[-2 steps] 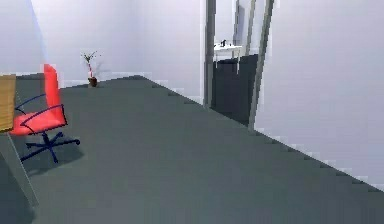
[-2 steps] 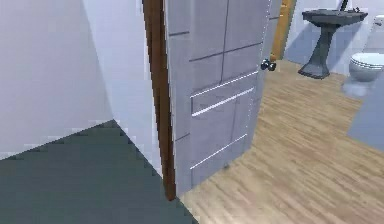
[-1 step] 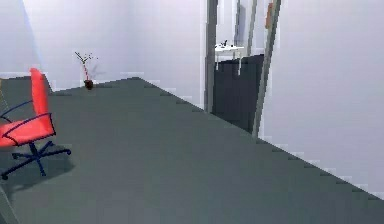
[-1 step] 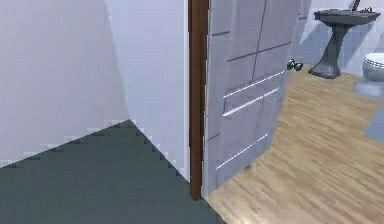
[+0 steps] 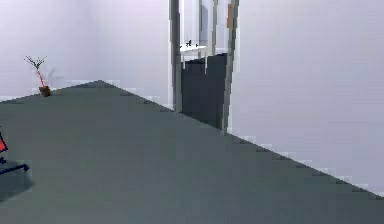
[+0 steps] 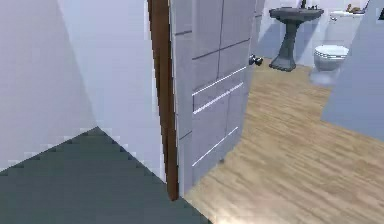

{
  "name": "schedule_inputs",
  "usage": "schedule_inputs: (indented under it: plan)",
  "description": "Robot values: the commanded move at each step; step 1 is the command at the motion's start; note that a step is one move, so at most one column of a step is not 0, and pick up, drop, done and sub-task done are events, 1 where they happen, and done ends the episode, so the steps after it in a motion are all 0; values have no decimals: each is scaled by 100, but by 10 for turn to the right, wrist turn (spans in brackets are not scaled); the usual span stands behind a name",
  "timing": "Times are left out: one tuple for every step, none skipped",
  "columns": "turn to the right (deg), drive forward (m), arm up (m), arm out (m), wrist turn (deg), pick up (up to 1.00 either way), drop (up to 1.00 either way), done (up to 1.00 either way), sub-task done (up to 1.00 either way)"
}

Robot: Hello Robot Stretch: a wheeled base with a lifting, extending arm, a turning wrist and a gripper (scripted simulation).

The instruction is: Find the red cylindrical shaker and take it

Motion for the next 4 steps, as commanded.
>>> schedule_inputs:
  plan:
    - [0,100,0,0,0,0,0,0,0]
    - [30,0,0,0,0,0,0,0,0]
    - [0,100,0,0,0,0,0,0,0]
    - [0,50,0,0,0,0,0,0,0]
